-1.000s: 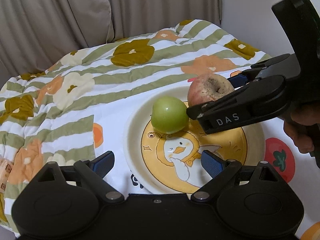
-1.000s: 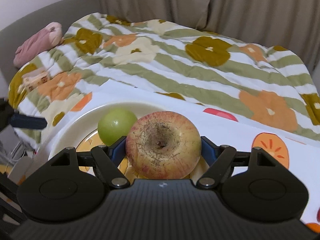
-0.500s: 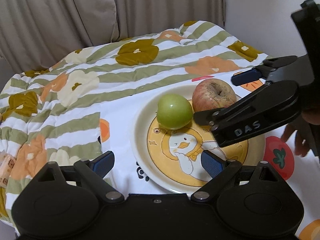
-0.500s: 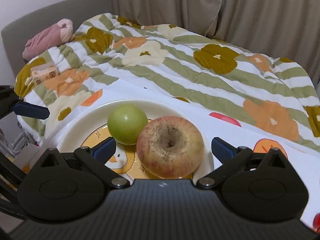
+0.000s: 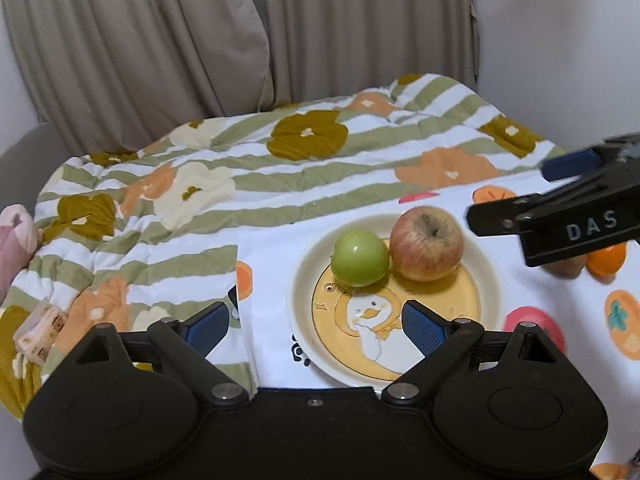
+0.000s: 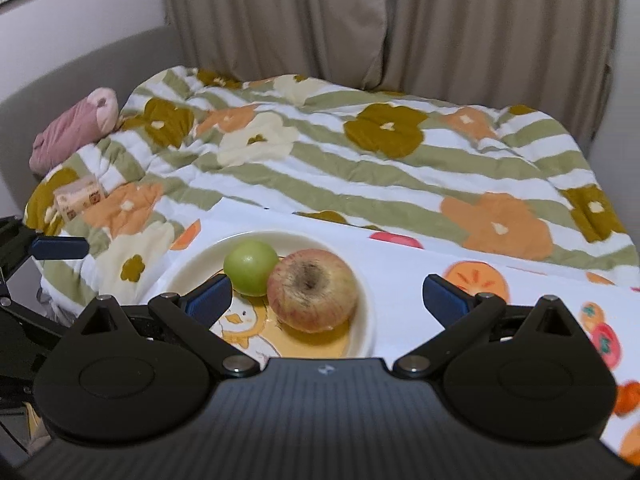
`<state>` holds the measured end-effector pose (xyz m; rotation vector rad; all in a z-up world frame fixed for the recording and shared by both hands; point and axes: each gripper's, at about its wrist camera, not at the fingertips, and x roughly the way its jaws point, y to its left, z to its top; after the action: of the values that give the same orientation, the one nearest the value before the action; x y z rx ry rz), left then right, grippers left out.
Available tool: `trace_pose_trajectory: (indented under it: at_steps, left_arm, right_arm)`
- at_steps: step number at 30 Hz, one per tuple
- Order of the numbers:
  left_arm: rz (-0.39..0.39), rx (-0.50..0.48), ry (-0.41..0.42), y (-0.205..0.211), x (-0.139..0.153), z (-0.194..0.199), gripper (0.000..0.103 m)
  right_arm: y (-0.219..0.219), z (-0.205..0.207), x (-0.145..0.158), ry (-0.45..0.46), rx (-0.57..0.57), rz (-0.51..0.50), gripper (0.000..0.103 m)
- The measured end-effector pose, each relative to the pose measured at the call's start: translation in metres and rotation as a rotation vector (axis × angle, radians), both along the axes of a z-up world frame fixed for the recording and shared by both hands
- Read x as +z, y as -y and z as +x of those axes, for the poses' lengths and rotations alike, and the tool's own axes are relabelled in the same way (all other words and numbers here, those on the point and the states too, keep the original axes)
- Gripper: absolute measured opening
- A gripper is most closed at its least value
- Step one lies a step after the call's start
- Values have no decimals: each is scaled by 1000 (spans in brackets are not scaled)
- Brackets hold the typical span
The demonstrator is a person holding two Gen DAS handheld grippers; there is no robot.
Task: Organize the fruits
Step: 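Release the green apple with the left tool while the right tool releases the red apple into the bowl, then grasp the large orange with the left tool while the right tool grasps a tangerine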
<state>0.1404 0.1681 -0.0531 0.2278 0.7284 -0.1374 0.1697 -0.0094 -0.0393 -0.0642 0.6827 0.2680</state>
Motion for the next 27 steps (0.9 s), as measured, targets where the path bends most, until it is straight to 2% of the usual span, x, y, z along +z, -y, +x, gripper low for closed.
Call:
trace_pose_trajectory:
  at_steps: [4,11,20,27]
  left_arm:
    - [-47,37,9,11,16,-18,96]
    - [-55,56,61,52,37,-48,96]
    - [-67,-50,90,129,41,-60,96]
    - [-55,-152,86,194,24,-54,95]
  right_arm:
    - [30,-25,16,7,-33,30,103]
    - [95,-62,30,12,-123,2,103]
    - [181,-92,23,8,-246,-25,103]
    - [243,-102,3,-22,-320,-25,103]
